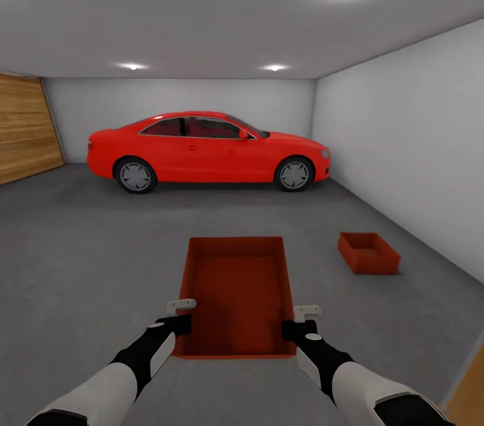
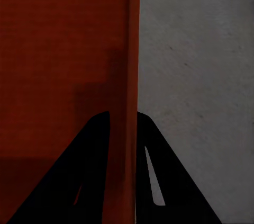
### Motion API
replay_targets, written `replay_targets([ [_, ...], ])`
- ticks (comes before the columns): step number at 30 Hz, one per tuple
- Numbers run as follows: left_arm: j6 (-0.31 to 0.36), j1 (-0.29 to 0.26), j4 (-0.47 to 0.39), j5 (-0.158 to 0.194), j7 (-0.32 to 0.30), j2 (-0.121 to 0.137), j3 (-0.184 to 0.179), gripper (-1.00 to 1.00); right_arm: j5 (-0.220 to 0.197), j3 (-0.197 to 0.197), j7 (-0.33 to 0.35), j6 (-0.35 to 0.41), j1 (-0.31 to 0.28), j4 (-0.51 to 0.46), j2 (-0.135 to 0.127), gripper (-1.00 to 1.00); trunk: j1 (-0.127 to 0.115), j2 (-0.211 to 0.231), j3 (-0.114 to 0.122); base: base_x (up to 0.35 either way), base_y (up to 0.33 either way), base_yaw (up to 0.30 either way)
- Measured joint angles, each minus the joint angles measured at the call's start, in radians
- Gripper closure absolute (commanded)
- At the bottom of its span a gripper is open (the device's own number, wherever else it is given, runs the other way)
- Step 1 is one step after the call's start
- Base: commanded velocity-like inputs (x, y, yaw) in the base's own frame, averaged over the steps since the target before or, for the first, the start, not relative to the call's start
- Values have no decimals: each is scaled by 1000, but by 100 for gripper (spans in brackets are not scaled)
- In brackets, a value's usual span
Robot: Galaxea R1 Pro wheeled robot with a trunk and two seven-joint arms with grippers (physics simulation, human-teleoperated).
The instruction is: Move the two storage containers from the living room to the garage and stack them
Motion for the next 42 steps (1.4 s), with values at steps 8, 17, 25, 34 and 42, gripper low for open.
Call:
replay_targets([
  [8,3,0,-2,1,0,1,-1,100,0,-1,1,0,0,1,0,100,0,0,0,320,0,0],
  [17,3,0,-2,1,0,1,-2,100,0,-1,1,0,0,1,0,100,0,0,0,320,0,0],
  [25,3,0,-2,1,0,1,-2,100,0,-1,1,-1,0,1,0,100,0,0,0,320,0,0],
  [34,2,0,-2,1,0,1,-2,100,0,-1,1,-1,0,1,0,100,0,0,0,320,0,0],
  [42,2,0,-2,1,0,1,-2,100,0,-1,1,-1,0,1,0,100,0,0,0,320,0,0],
])
